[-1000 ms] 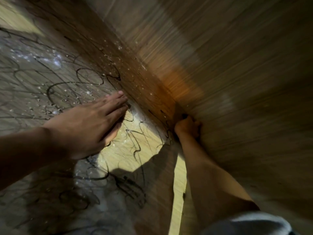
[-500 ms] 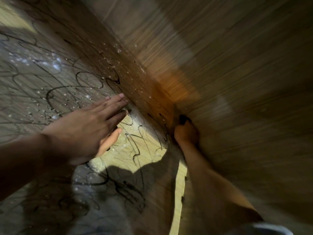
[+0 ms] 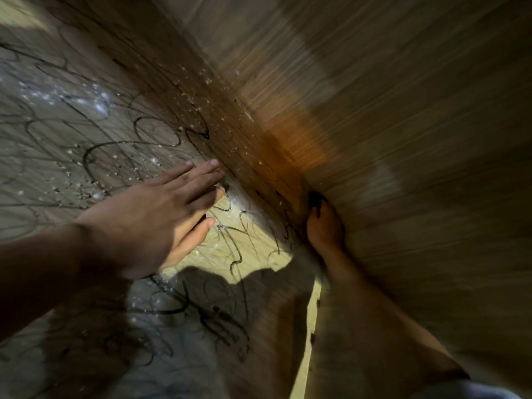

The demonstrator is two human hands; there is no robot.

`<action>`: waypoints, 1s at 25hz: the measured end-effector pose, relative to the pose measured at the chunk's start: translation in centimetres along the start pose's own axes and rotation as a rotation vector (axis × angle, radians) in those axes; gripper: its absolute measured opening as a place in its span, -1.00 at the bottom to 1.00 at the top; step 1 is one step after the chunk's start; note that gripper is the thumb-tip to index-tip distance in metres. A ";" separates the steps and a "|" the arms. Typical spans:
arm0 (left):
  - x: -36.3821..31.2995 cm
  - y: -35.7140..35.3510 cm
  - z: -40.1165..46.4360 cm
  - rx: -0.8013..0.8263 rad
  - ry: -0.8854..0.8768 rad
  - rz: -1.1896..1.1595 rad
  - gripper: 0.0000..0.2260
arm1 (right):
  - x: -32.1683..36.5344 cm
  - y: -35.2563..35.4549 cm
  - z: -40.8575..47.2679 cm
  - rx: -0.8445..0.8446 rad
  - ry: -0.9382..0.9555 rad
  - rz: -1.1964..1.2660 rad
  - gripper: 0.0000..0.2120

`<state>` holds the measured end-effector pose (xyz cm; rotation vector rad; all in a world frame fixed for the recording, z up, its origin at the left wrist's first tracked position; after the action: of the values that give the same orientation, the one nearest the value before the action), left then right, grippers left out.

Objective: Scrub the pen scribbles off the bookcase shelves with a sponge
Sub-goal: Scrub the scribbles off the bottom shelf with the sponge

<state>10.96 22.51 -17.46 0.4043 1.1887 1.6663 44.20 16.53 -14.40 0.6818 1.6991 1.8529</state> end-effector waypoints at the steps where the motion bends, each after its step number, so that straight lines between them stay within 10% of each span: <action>1: 0.1 -0.1 -0.1 0.003 0.004 0.004 -0.46 | 0.2 -0.3 0.6 0.020 -0.108 0.004 -0.58; 4: 0.1 -0.2 -0.1 0.008 0.004 -0.007 -0.45 | 4.3 0.0 1.2 0.074 -0.201 0.028 -0.59; 10: -0.2 0.2 0.2 0.009 0.012 -0.067 -0.40 | 7.0 0.3 -1.4 0.072 0.377 0.203 -0.60; 17: -0.4 0.6 0.3 0.020 0.006 0.005 -0.47 | 4.2 0.3 0.9 0.165 -0.165 -0.110 -0.59; 25: -0.2 0.8 0.1 -0.008 0.024 -0.057 -0.38 | 7.2 0.2 -0.4 0.133 0.275 0.252 -0.58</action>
<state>10.73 22.35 -16.69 0.3436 1.1998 1.6302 38.62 21.15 -14.11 0.7506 2.0037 2.1002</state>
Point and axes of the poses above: each hand's wrist, its own z-axis towards the middle knuckle, its own y-axis out of the back of the hand, x = y × z, the point moved 4 cm from there along z, towards the middle knuckle, and after that the axes turned 3 degrees about y, right-handed, at the moved point
